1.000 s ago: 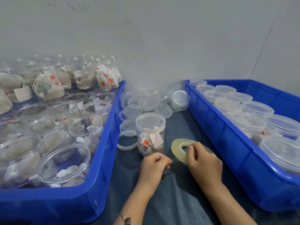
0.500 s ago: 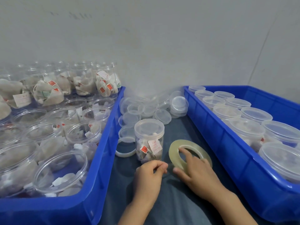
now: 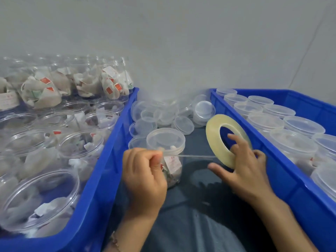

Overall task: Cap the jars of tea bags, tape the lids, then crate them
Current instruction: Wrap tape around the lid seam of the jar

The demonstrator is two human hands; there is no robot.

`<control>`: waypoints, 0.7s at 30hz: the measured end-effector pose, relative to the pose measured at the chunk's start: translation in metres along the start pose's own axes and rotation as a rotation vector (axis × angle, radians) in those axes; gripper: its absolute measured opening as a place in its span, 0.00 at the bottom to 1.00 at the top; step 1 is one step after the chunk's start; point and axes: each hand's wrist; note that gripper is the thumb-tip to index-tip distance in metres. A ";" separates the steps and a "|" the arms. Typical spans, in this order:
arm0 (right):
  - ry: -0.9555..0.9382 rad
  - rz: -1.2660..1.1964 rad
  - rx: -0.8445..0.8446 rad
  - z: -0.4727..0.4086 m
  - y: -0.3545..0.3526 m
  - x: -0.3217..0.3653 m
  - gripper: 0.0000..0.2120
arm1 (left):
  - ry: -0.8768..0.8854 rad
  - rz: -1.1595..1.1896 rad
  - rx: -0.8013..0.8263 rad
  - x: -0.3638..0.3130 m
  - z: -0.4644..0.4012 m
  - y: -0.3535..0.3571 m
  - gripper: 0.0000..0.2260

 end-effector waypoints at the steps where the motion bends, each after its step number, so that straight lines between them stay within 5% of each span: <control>1: -0.018 -0.043 -0.014 -0.004 0.002 0.000 0.38 | -0.005 0.008 0.009 0.004 0.004 -0.001 0.10; 7: 0.040 -0.061 -0.168 -0.013 0.013 0.003 0.33 | -0.089 -0.053 0.064 0.013 0.012 0.001 0.10; 21: 0.060 -0.192 -0.250 -0.014 0.021 -0.001 0.39 | -0.153 -0.178 0.102 0.016 0.018 0.006 0.12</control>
Point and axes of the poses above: each hand's wrist, its own z-axis away from the middle knuckle, its own y-axis out of the palm, x = y × z, and after that the axes turned 11 degrees about x, right-handed
